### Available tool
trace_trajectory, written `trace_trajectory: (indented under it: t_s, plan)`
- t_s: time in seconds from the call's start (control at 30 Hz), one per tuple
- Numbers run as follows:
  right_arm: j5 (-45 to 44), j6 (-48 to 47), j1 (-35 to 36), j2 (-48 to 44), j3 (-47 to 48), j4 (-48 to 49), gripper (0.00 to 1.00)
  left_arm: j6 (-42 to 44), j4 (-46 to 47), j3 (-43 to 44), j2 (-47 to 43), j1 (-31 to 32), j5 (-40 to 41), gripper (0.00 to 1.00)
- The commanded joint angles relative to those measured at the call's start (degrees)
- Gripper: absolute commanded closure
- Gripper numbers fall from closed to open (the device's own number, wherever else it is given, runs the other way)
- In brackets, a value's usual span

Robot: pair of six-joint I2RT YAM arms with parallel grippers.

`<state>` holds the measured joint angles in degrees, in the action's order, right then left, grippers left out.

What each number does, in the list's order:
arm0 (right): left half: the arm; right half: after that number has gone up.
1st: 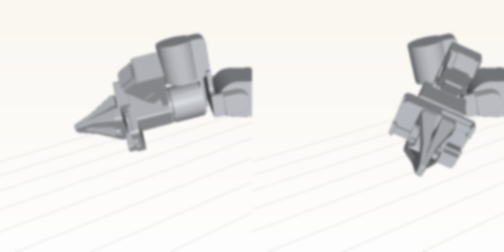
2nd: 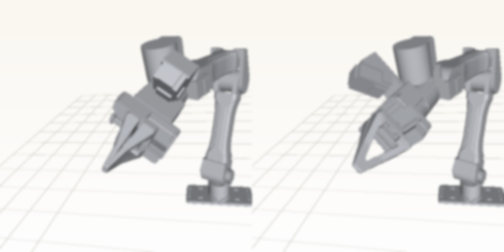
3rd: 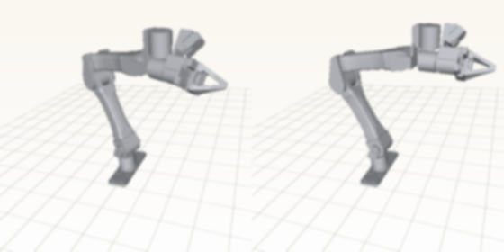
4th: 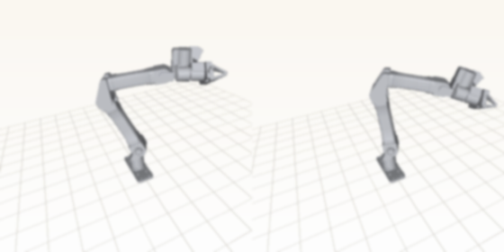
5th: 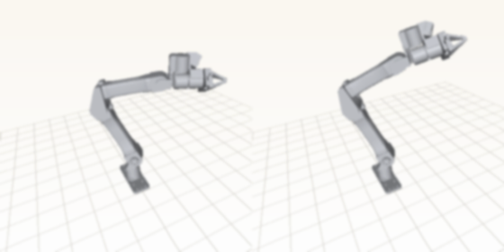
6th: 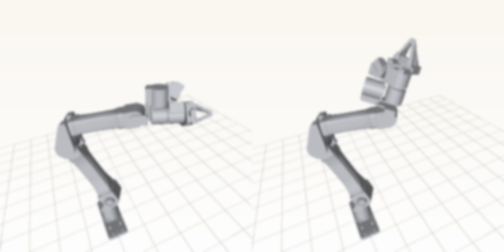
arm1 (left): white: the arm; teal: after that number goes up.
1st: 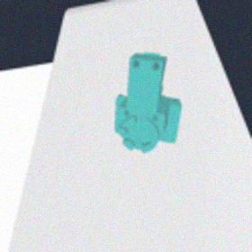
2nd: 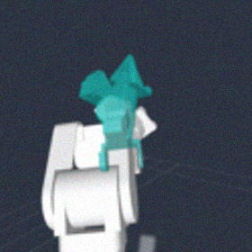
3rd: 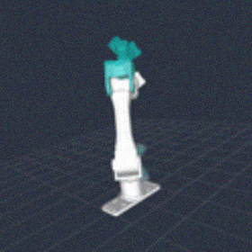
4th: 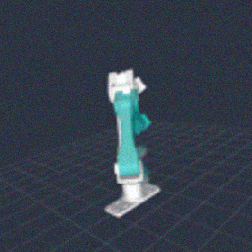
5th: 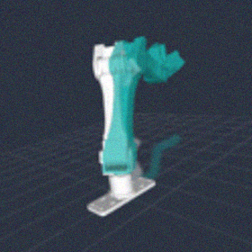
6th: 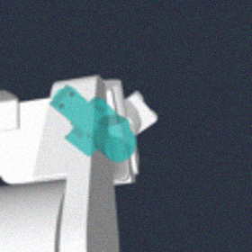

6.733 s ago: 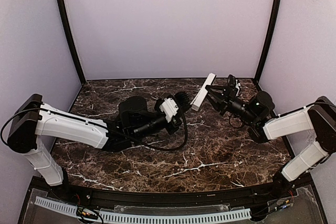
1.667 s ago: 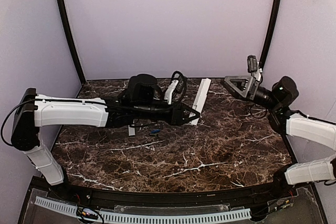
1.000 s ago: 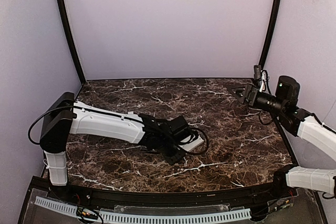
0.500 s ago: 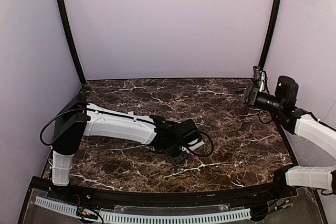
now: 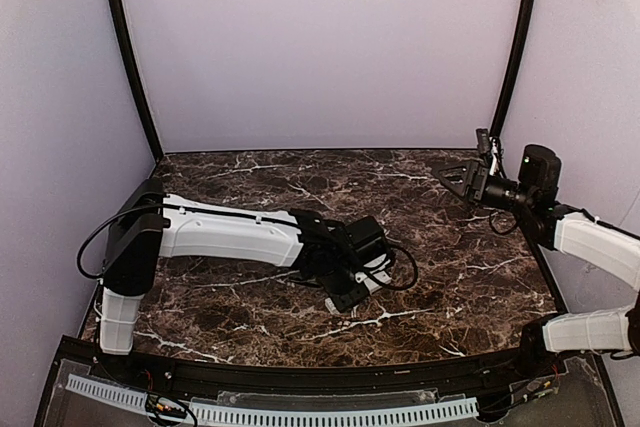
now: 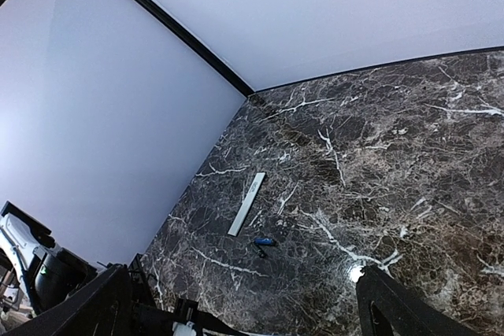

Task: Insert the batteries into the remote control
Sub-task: Place the remote control at the center of the board, then pick up the battery from the center of the board.

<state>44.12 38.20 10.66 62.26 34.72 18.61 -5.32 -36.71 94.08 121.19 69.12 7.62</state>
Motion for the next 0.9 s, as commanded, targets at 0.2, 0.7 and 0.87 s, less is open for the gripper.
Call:
trace_trajectory:
  t_s: [0.2, 0.7, 0.87]
  plan:
    - [3.0, -0.2, -1.2, 0.8, 0.4, 3.6, 0.01, -1.9, -2.6, 3.0, -3.9, -0.6, -2.5, 0.36]
    - [6.9, -6.8, -1.4, 2.2, 1.9, 0.8, 0.02, 8.3, 3.8, -12.5, -20.1, -20.8, -6.0, 0.29]
    - [8.2, -7.2, -1.4, 3.0, 1.4, 2.0, 0.03, 10.8, 3.3, -11.1, -16.9, -24.8, -6.4, 0.38]
